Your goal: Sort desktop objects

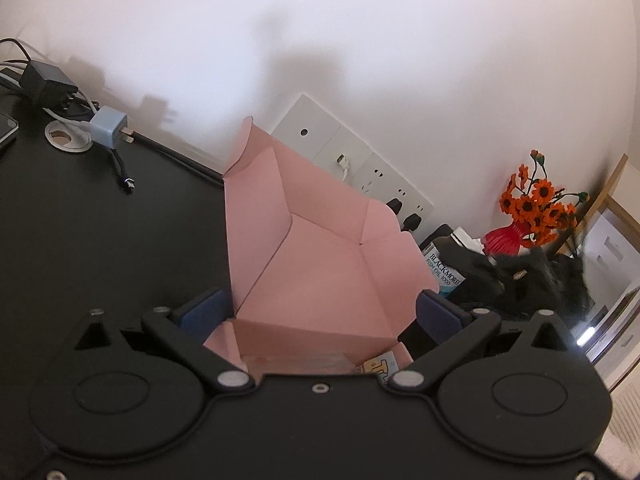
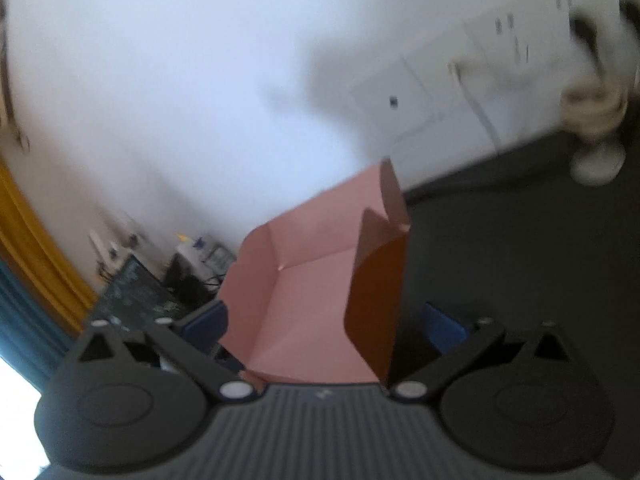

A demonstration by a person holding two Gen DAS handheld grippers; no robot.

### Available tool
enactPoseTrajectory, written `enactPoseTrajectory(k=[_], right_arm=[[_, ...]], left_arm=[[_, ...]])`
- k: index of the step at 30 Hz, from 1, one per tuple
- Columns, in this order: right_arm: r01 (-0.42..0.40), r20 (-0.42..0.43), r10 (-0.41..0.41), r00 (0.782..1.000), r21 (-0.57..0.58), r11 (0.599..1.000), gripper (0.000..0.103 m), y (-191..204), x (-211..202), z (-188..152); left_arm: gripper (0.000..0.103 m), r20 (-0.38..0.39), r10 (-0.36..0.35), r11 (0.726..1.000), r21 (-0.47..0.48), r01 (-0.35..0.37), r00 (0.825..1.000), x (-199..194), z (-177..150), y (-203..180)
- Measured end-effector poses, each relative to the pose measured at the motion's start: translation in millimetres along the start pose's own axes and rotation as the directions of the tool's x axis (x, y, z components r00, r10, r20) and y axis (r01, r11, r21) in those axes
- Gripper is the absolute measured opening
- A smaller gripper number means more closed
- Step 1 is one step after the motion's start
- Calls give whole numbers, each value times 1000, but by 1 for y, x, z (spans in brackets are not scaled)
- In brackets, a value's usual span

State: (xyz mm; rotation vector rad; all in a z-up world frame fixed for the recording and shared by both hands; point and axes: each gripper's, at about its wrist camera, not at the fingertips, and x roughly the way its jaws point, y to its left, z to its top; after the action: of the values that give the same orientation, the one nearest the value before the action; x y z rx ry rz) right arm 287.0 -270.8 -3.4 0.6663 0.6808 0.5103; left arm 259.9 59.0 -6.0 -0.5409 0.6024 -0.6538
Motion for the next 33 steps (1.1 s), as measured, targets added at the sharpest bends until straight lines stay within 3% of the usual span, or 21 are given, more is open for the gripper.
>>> enactPoseTrajectory(k=[8, 16, 33], right_arm=[[-79, -23, 81, 996, 78, 994, 102, -12, 26, 0], [-87, -19, 88, 996, 29, 996, 102, 6, 15, -1], [-6, -9, 5, 1000, -155, 988, 102, 41, -8, -13]], left_arm=[[103, 5, -5, 1000, -10, 5, 1000, -1, 0, 1], [103, 19, -10, 1000, 16, 10, 1000, -3, -2, -5], [103, 45, -32, 996, 82, 28, 999, -10, -3, -18]])
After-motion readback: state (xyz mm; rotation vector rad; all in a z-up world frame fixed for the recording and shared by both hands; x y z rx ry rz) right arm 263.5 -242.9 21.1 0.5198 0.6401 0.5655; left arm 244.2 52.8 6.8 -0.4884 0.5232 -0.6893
